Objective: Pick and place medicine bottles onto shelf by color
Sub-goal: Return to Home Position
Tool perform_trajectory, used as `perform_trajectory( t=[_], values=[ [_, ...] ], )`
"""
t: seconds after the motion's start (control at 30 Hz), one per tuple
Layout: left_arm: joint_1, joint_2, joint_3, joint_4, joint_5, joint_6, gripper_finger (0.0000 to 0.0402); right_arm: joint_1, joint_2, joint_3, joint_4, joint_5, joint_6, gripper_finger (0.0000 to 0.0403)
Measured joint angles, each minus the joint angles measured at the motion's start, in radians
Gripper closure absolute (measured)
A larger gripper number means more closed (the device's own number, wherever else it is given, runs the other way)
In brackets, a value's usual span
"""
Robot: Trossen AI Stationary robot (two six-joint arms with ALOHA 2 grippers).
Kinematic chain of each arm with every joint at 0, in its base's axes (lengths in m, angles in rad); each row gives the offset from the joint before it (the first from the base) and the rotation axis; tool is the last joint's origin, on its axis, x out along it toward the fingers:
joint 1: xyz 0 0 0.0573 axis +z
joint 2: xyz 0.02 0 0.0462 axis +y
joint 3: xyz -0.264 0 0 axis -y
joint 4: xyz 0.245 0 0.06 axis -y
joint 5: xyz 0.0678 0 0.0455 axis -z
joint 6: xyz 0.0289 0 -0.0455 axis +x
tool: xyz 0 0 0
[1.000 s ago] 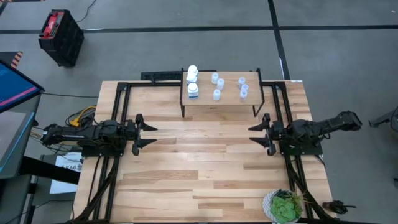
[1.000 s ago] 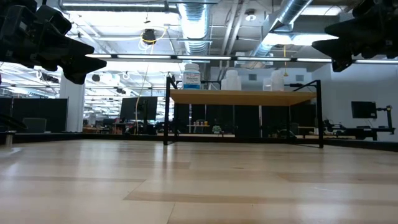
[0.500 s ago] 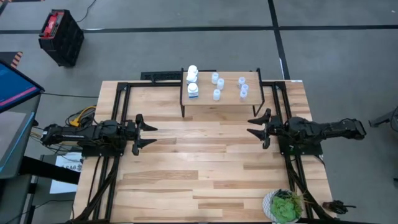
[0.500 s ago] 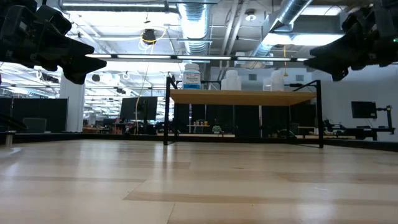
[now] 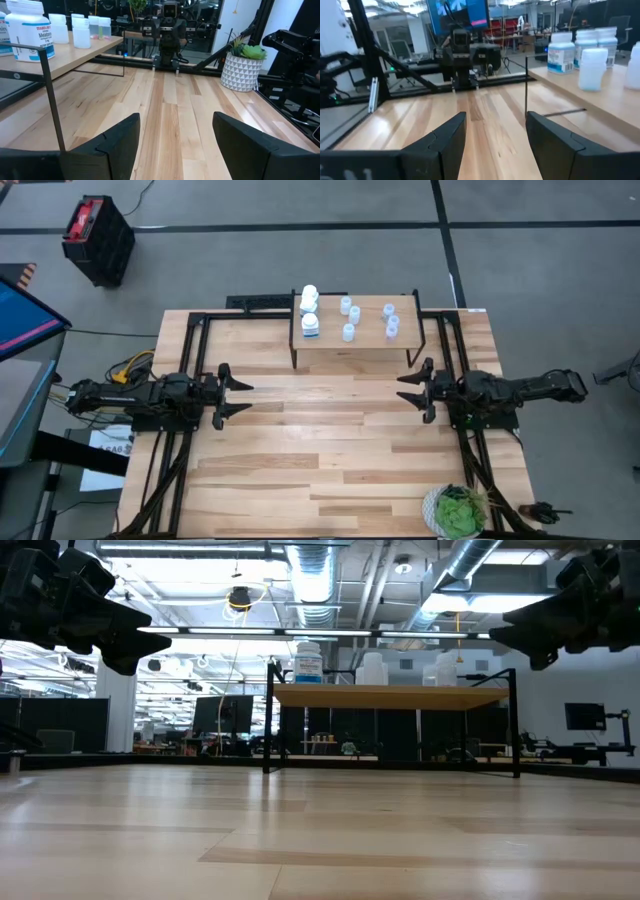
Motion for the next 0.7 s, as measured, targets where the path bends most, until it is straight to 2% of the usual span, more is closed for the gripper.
perform_trajectory(
  t=[0.33,0.7],
  values=[
    [0.000,0.000,0.000,0.000,0.000,0.000,0.0164,-0.001,-0.054,0.003,-0.161,0.007,0.048,0.0173],
    [0.000,0.000,0.000,0.000,0.000,0.000,0.0164,-0.001,-0.068,0.003,-0.171,0.012,-0.009,0.0173]
  ],
)
